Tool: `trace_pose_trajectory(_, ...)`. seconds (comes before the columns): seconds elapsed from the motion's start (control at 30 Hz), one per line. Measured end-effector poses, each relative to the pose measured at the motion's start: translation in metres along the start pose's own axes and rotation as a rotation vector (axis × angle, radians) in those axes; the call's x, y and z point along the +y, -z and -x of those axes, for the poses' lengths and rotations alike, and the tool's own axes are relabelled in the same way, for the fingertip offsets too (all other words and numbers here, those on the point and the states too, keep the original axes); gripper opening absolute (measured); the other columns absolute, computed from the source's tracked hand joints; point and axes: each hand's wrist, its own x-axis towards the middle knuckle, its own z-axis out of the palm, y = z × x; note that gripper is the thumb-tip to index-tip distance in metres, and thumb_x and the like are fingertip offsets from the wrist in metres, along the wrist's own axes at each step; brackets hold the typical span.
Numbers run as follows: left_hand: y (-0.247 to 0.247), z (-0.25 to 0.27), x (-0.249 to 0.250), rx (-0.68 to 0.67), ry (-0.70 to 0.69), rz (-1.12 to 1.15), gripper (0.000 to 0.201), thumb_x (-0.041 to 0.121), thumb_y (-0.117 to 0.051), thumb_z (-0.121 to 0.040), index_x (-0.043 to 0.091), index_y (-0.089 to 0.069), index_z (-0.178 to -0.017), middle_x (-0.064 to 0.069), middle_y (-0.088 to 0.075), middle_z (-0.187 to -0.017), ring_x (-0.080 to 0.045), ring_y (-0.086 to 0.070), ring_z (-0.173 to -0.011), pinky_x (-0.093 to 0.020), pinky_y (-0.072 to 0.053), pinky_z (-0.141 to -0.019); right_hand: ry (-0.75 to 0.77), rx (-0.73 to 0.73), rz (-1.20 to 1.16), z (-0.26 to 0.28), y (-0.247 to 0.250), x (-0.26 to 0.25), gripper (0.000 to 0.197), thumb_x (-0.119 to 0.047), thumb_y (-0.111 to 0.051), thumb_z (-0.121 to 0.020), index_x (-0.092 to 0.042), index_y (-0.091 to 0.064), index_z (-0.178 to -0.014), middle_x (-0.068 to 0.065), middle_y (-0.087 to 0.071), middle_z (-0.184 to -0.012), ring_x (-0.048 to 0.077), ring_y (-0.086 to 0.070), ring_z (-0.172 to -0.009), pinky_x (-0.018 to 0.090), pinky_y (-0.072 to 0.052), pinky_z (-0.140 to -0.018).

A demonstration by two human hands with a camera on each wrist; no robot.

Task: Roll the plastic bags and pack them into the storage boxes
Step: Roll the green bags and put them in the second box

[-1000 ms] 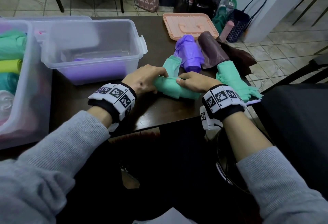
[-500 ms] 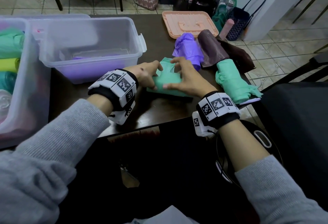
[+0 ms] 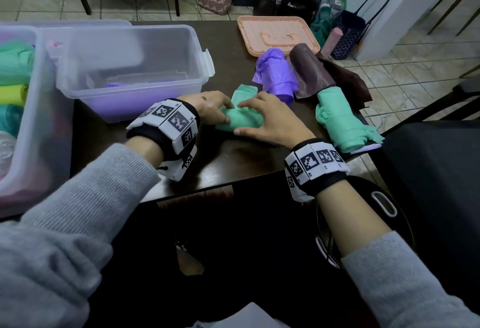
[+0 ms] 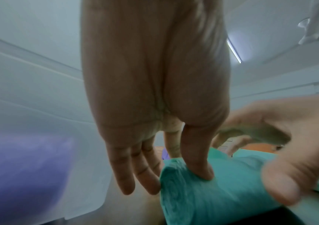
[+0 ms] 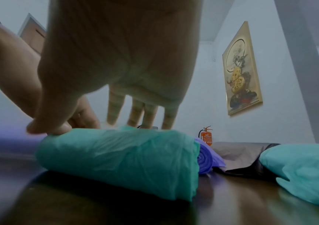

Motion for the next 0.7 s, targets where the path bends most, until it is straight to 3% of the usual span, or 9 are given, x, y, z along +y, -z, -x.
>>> trace_pose_trajectory(0.07,0.002,0.000,0.000,-0.037,0.005,-0.002,0.047,0.022,-0.056,-0.092,0.017,-0.045,-0.138,-0.007,-0.051,-0.135,-0.023,-0.049,-0.120,-0.025,-0.036,-0.096,-0.044,-0.065,0.043,0.002,0.001,0.000,0.095,-0.055,-0.075,-0.066,-0.030,-0.029,-0.145,0.001,-0.036,-0.144,0.019,-0.034,-0.134,0.046,-0.029,-0.110)
trace_pose_trajectory(0.13,0.003,0.001,0.000,-0.088,0.018,-0.006,0.045,0.025,-0.057,-0.092,0.017,-0.049,-0.136,-0.005,-0.055,-0.130,-0.020,-0.052,-0.112,-0.026,-0.038,-0.095,-0.058,-0.029,0.019,0.004,0.001,-0.001,0.108,-0.055,-0.079,-0.059,-0.031,-0.022,-0.147,0.003,-0.027,-0.148,0.019,-0.027,-0.138,0.048,-0.025,-0.110)
trace_pose_trajectory(0.27,0.003,-0.007,-0.003,-0.123,0.110,0.028,0.045,0.045,-0.048,-0.093,0.011,-0.061,-0.119,-0.005,-0.060,-0.114,-0.023,-0.056,-0.106,-0.030,-0.044,-0.094,-0.047,0.039,0.011,0.008,0.002,-0.005,0.088,-0.052,-0.084,-0.051,-0.022,-0.045,-0.124,0.003,-0.037,-0.122,0.021,-0.041,-0.117,0.040,-0.039,-0.093)
trace_pose_trajectory(0.37,0.001,-0.015,0.003,-0.017,0.176,0.120,0.046,0.045,-0.044,-0.096,0.004,-0.062,-0.105,-0.011,-0.062,-0.104,-0.027,-0.059,-0.096,-0.029,-0.044,-0.081,-0.029,0.025,0.155,0.012,0.005,-0.010,0.069,-0.053,-0.082,-0.054,-0.019,-0.052,-0.106,0.002,-0.038,-0.114,0.021,-0.041,-0.108,0.032,-0.030,-0.082)
trace_pose_trajectory(0.47,0.000,-0.020,0.013,0.022,0.209,0.149,0.038,0.033,-0.059,-0.090,-0.001,-0.063,-0.106,-0.013,-0.064,-0.095,-0.027,-0.062,-0.089,-0.030,-0.049,-0.079,-0.036,-0.044,0.266,0.014,0.007,-0.015,0.069,-0.057,-0.079,-0.056,-0.026,-0.056,-0.114,0.002,-0.035,-0.119,0.021,-0.035,-0.114,0.034,-0.027,-0.090)
trace_pose_trajectory(0.57,0.003,-0.026,0.021,-0.013,0.248,0.133,0.024,0.022,-0.063,-0.088,0.002,-0.060,-0.101,-0.007,-0.060,-0.075,-0.021,-0.059,-0.067,-0.025,-0.048,-0.066,-0.071,-0.103,0.339,0.015,0.007,-0.017,0.077,-0.063,-0.074,-0.058,-0.032,-0.053,-0.125,0.003,-0.034,-0.119,0.023,-0.031,-0.116,0.038,-0.026,-0.094)
trace_pose_trajectory(0.63,0.004,-0.028,0.023,-0.014,0.291,0.159,0.022,0.026,-0.064,-0.088,0.007,-0.054,-0.093,-0.003,-0.059,-0.061,-0.015,-0.055,-0.050,-0.018,-0.045,-0.052,-0.092,-0.120,0.343,0.016,0.007,-0.017,0.078,-0.063,-0.073,-0.060,-0.032,-0.051,-0.129,0.003,-0.035,-0.119,0.024,-0.030,-0.117,0.039,-0.026,-0.094)
trace_pose_trajectory(0.67,0.003,-0.029,0.023,-0.007,0.309,0.181,0.026,0.031,-0.066,-0.087,0.008,-0.054,-0.093,-0.003,-0.061,-0.062,-0.014,-0.055,-0.049,-0.017,-0.046,-0.053,-0.100,-0.132,0.332,0.015,0.007,-0.017,0.077,-0.061,-0.074,-0.062,-0.031,-0.050,-0.129,0.003,-0.036,-0.119,0.023,-0.031,-0.116,0.039,-0.026,-0.094)
trace_pose_trajectory(0.7,0.001,-0.030,0.022,0.002,0.324,0.199,0.033,0.035,-0.068,-0.084,0.008,-0.056,-0.098,-0.005,-0.066,-0.073,-0.017,-0.059,-0.057,-0.019,-0.047,-0.060,-0.107,-0.149,0.313,0.015,0.008,-0.017,0.075,-0.058,-0.074,-0.063,-0.030,-0.051,-0.128,0.003,-0.038,-0.119,0.023,-0.032,-0.116,0.039,-0.026,-0.094)
